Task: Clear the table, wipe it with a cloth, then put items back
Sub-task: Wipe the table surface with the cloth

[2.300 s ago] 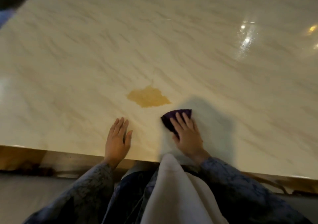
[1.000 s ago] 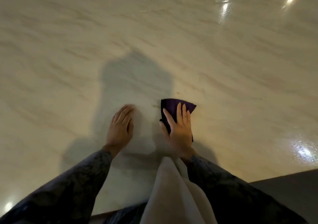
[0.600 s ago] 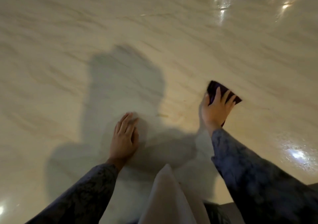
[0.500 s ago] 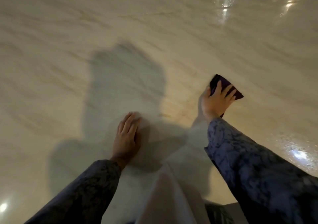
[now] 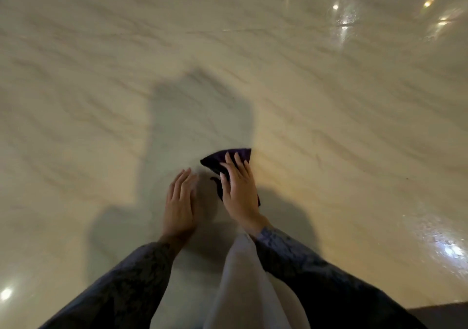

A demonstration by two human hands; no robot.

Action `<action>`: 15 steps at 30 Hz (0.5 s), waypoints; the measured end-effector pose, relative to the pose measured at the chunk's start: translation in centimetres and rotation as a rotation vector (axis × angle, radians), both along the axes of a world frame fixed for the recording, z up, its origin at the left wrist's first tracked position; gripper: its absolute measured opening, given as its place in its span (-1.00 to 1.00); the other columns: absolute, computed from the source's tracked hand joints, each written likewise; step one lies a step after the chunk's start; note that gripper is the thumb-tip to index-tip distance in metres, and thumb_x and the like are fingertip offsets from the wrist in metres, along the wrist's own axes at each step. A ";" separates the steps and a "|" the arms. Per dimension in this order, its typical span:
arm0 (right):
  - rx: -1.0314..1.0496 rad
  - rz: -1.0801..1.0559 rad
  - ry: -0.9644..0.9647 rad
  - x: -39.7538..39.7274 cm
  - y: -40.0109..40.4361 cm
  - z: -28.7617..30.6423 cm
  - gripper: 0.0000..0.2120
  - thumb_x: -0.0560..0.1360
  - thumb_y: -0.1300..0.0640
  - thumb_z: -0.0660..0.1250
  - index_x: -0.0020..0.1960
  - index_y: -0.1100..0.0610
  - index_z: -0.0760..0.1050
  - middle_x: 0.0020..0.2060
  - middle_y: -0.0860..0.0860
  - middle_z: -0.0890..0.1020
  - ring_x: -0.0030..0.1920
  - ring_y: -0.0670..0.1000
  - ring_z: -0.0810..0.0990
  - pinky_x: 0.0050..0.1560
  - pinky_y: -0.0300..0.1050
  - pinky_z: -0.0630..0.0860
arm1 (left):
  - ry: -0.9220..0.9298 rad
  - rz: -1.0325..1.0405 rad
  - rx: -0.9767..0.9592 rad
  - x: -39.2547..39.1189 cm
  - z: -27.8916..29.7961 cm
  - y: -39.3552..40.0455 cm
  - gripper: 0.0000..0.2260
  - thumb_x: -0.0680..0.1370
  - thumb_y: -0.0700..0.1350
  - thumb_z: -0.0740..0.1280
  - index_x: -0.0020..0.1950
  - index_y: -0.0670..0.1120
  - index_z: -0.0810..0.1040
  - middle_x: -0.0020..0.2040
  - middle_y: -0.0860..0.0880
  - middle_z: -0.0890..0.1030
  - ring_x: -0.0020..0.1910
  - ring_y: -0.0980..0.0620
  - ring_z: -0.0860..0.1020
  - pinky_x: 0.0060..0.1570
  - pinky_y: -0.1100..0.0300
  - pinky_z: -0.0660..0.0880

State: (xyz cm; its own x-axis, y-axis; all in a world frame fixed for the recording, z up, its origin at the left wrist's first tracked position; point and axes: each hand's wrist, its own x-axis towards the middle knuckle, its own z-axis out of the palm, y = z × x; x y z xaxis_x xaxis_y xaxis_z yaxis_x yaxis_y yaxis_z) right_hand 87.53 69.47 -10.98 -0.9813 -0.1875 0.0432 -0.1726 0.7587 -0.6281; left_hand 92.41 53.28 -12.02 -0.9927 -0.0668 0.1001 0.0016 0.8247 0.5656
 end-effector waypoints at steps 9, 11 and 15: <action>0.399 0.099 0.079 0.0 9.0 -0.9 -0.38 0.54 -0.29 0.19 0.50 -0.01 0.30 0.51 0.03 0.28 0.55 0.15 0.10 0.52 0.20 0.02 | 0.037 0.154 -0.180 -3.2 0.1 0.9 -0.66 0.57 -0.13 0.16 0.31 -0.14 0.50 0.33 -0.09 0.51 0.36 -0.15 0.38 0.37 -0.04 0.26; 0.434 -0.034 0.051 -2.0 10.9 -1.1 -0.37 0.53 -0.29 0.19 0.49 0.02 0.32 0.50 0.07 0.31 0.54 0.18 0.13 0.52 0.21 0.01 | -0.008 0.186 -0.207 -6.3 0.1 1.0 -0.64 0.56 -0.12 0.19 0.34 -0.13 0.47 0.38 -0.10 0.47 0.40 -0.18 0.34 0.39 -0.08 0.21; 0.487 -0.271 -0.043 -8.0 15.9 -1.0 -0.36 0.54 -0.30 0.10 0.49 0.05 0.31 0.51 0.10 0.27 0.54 0.22 0.10 0.52 0.22 -0.03 | -0.119 0.172 -0.208 -14.0 -0.1 1.2 -0.59 0.61 -0.06 0.17 0.45 -0.11 0.35 0.50 -0.09 0.30 0.53 -0.18 0.13 0.50 -0.17 -0.01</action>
